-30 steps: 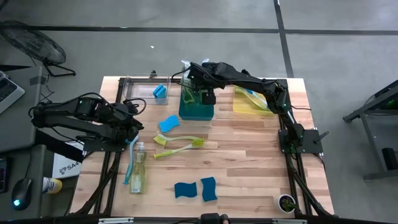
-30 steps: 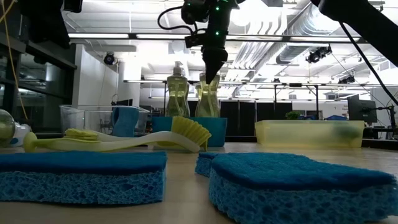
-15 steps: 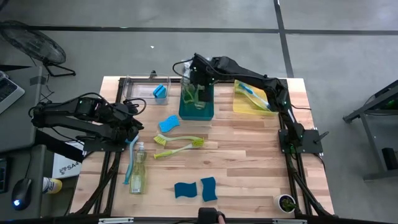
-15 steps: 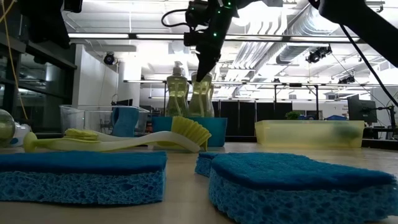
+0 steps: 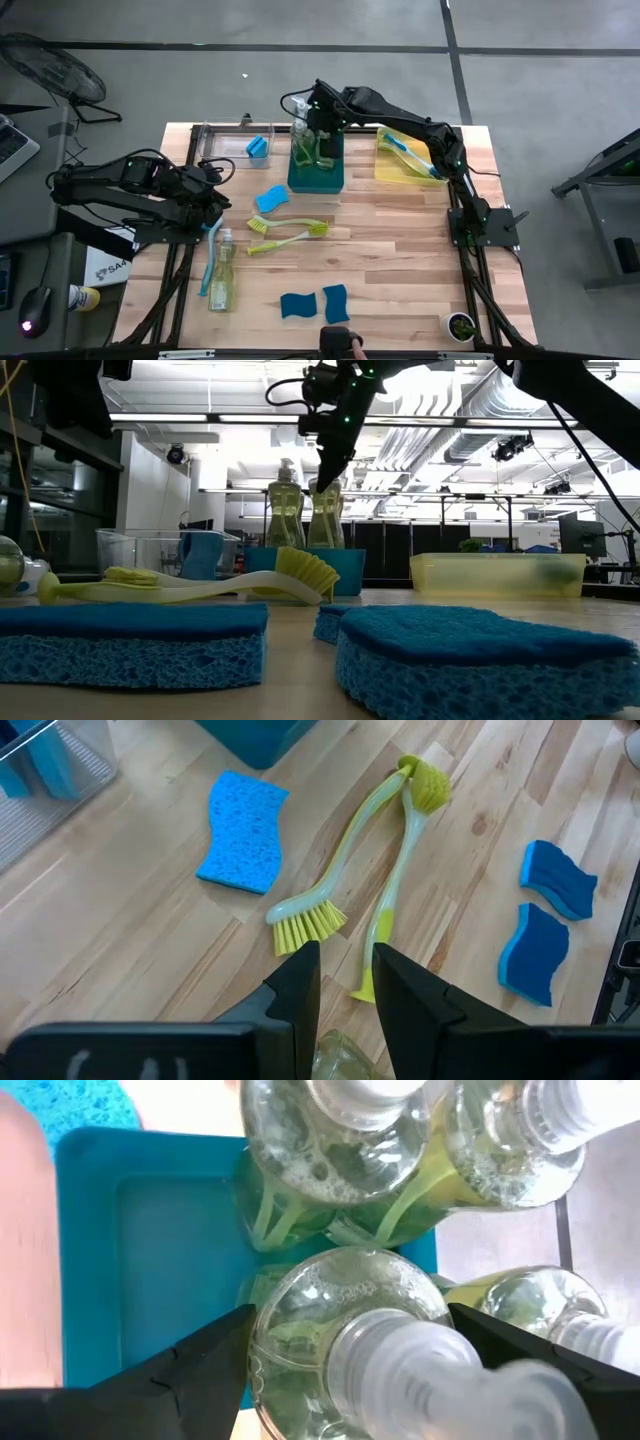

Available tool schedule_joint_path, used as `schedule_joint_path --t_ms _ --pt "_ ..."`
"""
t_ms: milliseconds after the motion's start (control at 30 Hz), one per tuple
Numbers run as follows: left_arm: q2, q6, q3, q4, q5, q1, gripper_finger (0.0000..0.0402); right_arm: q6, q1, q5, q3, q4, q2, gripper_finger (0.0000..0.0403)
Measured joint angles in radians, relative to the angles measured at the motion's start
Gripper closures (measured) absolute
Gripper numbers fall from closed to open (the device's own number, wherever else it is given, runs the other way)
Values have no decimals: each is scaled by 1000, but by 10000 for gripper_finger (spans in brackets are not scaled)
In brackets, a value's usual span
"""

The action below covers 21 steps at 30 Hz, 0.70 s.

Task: Pick & Place Kitchen Sink Supplies
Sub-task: Put the yellow soap dispenser into the blue bin

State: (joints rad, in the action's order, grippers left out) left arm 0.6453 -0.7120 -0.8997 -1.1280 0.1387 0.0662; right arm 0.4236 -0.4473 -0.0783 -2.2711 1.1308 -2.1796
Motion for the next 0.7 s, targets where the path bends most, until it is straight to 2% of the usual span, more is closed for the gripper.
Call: schedule_joint_path --t_ms 200,533,700 --pt "0 0 0 0 0 0 309 6 2 -6 0 9 1 82" --pt "0 0 0 0 0 0 309 0 24 -96 -2 50 5 26" --pt "0 0 0 0 0 0 309 -9 48 -120 -2 88 5 16"
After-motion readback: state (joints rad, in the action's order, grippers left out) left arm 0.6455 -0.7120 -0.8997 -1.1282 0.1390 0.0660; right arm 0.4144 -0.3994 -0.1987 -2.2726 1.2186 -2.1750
